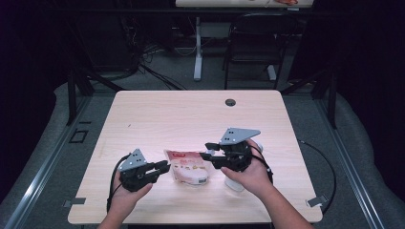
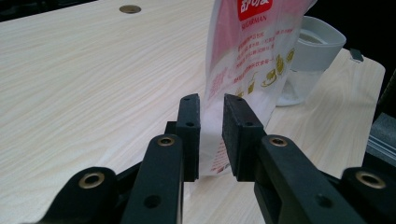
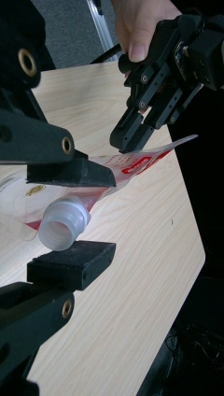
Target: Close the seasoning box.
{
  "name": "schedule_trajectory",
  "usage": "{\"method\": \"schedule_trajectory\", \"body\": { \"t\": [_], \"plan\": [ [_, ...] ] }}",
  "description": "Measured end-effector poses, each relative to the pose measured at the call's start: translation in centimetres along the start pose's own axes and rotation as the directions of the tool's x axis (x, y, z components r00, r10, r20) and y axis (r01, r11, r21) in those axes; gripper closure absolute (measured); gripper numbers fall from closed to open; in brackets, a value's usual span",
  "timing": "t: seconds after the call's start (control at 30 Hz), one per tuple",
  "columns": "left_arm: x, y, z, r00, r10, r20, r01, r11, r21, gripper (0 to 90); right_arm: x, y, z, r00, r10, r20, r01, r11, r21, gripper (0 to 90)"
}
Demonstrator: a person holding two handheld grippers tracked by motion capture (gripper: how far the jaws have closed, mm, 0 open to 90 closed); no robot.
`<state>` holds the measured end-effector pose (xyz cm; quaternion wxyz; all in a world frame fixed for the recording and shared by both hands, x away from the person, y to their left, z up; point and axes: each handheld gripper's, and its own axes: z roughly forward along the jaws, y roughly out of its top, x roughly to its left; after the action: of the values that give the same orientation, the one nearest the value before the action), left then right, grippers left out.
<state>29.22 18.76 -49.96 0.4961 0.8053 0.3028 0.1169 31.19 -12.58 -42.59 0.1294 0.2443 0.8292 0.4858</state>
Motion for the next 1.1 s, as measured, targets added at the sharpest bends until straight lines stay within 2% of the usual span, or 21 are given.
{"method": "schedule_trajectory", "body": {
  "t": [0.13,0.47,1.1],
  "plan": [
    [0.1,0.0,0.0,1.0000,0.002,0.000,-0.002,1.0000,0.006,76.4,-0.1,0.3,0.1,0.9999,-0.010,0.000,0.010,1.000,0.013,62.2],
    [0.1,0.0,0.2,0.9998,-0.010,0.016,0.010,0.9999,0.005,72.1,-0.4,0.6,0.2,0.9999,0.000,-0.011,0.000,1.000,0.023,62.2],
    [-0.1,0.0,0.5,0.9997,0.004,0.025,-0.004,1.0000,0.000,71.5,0.1,2.1,1.1,0.9984,-0.043,-0.037,0.044,0.998,0.032,63.4]
  ]
}}
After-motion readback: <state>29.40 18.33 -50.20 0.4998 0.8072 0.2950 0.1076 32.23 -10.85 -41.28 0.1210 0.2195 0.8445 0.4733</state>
